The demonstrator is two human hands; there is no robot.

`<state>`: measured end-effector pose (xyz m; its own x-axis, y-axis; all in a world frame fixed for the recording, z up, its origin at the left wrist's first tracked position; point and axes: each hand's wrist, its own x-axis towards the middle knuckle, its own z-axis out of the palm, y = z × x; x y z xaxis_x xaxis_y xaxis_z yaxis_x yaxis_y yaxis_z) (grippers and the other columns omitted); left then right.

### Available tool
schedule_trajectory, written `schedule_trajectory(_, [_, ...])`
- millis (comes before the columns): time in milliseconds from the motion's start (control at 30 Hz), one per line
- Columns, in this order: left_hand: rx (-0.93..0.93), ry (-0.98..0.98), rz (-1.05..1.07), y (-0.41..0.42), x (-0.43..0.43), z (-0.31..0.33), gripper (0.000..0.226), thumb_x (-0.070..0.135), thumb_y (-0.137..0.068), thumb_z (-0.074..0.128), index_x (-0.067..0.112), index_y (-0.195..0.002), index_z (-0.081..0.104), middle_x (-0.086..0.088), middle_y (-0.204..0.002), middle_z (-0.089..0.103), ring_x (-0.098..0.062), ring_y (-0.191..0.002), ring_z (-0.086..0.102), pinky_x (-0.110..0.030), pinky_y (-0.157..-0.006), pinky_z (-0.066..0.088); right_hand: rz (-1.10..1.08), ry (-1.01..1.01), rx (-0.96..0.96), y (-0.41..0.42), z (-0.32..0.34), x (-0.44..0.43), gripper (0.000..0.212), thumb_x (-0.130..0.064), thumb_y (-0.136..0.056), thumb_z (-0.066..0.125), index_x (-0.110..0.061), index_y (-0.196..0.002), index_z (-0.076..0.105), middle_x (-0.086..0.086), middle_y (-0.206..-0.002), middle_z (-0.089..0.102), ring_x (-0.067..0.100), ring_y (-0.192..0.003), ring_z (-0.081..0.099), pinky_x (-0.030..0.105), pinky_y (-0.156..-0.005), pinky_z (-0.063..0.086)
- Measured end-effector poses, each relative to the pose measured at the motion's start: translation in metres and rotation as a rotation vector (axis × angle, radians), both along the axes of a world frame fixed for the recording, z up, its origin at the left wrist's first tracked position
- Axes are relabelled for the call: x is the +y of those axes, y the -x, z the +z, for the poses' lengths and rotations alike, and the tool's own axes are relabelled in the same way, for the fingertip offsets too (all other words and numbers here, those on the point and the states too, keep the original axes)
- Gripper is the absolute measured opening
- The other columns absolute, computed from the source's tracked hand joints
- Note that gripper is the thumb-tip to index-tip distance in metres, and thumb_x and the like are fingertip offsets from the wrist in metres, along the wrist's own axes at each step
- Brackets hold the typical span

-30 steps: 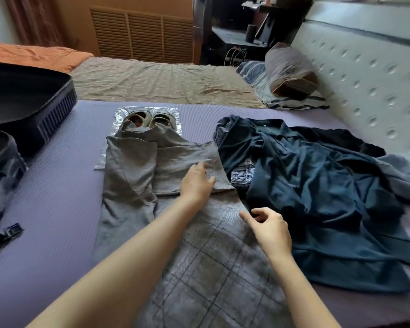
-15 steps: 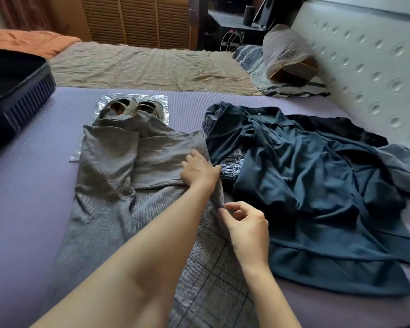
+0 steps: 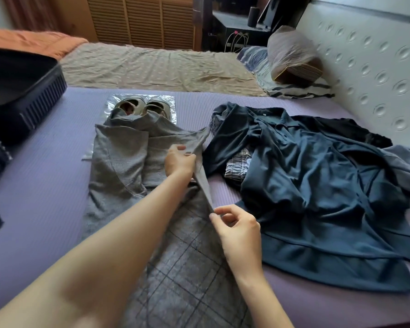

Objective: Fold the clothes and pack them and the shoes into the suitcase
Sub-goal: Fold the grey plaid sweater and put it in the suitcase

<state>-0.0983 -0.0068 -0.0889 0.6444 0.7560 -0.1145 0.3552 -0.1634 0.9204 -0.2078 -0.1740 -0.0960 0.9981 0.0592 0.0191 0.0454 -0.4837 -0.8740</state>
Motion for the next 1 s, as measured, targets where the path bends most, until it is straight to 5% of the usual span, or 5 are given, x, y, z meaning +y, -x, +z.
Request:
schedule_trajectory(267, [-0.118, -0.013, 0.041, 0.062, 0.097, 0.009, 0.019, 0.004, -0.077, 0.066, 0.013, -0.094, 0.069, -0.009, -0.098, 0.07, -0.018, -0.088, 0.064, -0.029, -0.086, 0.051, 0.298, 0.004, 0.001, 0.048, 0.012, 0.076, 0.008, -0.029, -0.082, 0.067, -0.023, -0.088, 0.068, -0.006, -0.076, 0.068, 0.012, -0.075, 0.064, 0.033, -0.073, 0.052])
schedule_trajectory(467, [0.056, -0.075, 0.118, 0.102, 0.126, -0.019, 0.023, 0.01, -0.078, 0.069, 0.009, -0.101, 0.07, -0.01, -0.1, 0.071, -0.025, -0.097, 0.065, -0.037, -0.088, 0.052, 0.544, 0.394, -0.014, 0.072, 0.006, 0.102, 0.024, -0.03, -0.091, 0.054, -0.026, -0.115, 0.06, -0.002, -0.116, 0.057, 0.02, -0.107, 0.057, 0.031, -0.088, 0.044])
schedule_trajectory(767, [0.061, -0.179, 0.05, 0.119, 0.112, -0.013, 0.041, 0.022, -0.084, 0.067, 0.006, -0.12, 0.053, -0.012, -0.115, 0.061, -0.024, -0.108, 0.057, -0.029, -0.086, 0.041, 0.46, 0.351, -0.141, 0.057, 0.015, 0.02, 0.024, -0.044, -0.085, 0.064, -0.033, -0.106, 0.064, -0.014, -0.09, 0.064, 0.002, -0.087, 0.057, 0.022, -0.081, 0.046])
schedule_trajectory(900, [0.008, -0.236, -0.026, 0.168, 0.09, -0.016, 0.041, 0.021, -0.085, 0.066, 0.01, -0.122, 0.051, -0.011, -0.119, 0.055, -0.016, -0.098, 0.053, -0.028, -0.087, 0.041, 0.592, 0.44, -0.12, 0.057, 0.0, -0.033, 0.028, -0.052, -0.081, 0.065, -0.034, -0.103, 0.065, -0.021, -0.09, 0.055, -0.003, -0.096, 0.045, 0.014, -0.083, 0.036])
schedule_trajectory(1000, [-0.065, -0.394, -0.198, 0.213, 0.056, -0.023, 0.036, 0.013, -0.086, 0.064, 0.015, -0.121, 0.057, -0.003, -0.12, 0.054, -0.016, -0.113, 0.049, -0.026, -0.099, 0.036, 0.668, 0.494, -0.151, 0.059, -0.004, -0.048, 0.026, -0.049, -0.082, 0.065, -0.033, -0.103, 0.066, -0.026, -0.099, 0.048, -0.006, -0.106, 0.036, 0.007, -0.089, 0.027])
